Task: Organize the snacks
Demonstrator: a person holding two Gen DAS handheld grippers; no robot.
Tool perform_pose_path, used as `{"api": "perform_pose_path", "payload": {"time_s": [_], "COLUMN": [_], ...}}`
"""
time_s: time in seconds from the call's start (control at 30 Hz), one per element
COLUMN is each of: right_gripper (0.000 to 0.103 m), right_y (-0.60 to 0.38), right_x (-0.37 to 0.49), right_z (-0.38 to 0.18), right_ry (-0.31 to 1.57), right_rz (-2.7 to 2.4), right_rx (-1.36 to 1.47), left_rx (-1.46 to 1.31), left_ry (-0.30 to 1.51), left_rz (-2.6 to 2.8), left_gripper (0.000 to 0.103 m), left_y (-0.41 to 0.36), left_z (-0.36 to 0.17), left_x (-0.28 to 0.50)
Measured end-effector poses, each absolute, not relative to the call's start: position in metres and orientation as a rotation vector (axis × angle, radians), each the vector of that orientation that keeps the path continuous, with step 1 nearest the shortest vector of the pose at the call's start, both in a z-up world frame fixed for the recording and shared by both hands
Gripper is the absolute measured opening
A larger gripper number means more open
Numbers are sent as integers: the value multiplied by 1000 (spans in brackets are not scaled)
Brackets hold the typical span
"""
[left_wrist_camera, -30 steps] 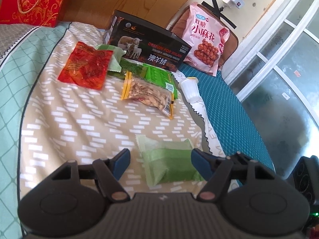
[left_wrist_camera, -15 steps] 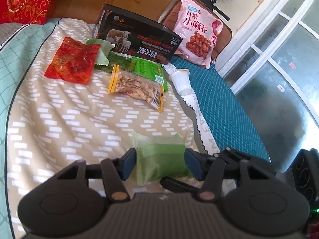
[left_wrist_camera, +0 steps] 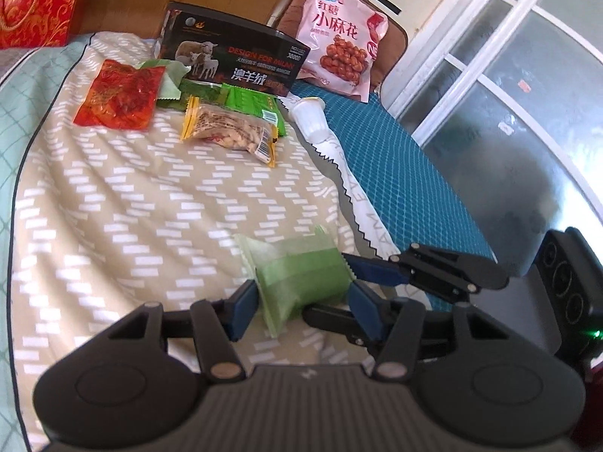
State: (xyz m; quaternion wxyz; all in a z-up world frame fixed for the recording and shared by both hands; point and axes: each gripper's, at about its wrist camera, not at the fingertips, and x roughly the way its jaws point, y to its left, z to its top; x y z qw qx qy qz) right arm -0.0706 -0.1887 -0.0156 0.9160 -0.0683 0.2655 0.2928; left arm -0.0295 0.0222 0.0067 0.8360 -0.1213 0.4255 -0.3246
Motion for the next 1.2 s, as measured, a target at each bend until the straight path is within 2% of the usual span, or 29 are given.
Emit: {"api": "perform_pose_path", "payload": {"time_s": [0.23,0.7,0.83,0.97,1.07,1.2], "right_gripper": [48,48,50,51,51,47], "right_y": [-189,-200,-204,-204,-206,-206], "right_x": [-71,-75,-74,-73,-73,-74], "right_z": [-16,-16,-18,-19,-19,-19], "right_ry": [545,533,534,533,530,523], "right_rz": [603,530,526,536,540,535], "right_rx": [-131,-103,-90,-85,-79,-80], "left_rx": [-250,-196,-192,-205,-229,-207], "left_ry": [901,912,914,925,932,930], "left_rz": [-694,-728,-738,-740,-735,-725], "left_gripper": [61,61,68,70,69,55], "left_y": [18,-5,-9,-6,-3,-7], "left_z": [8,10,10,11,12,11], "left_x": [-30,-23,-22,-19,-14,-13]}}
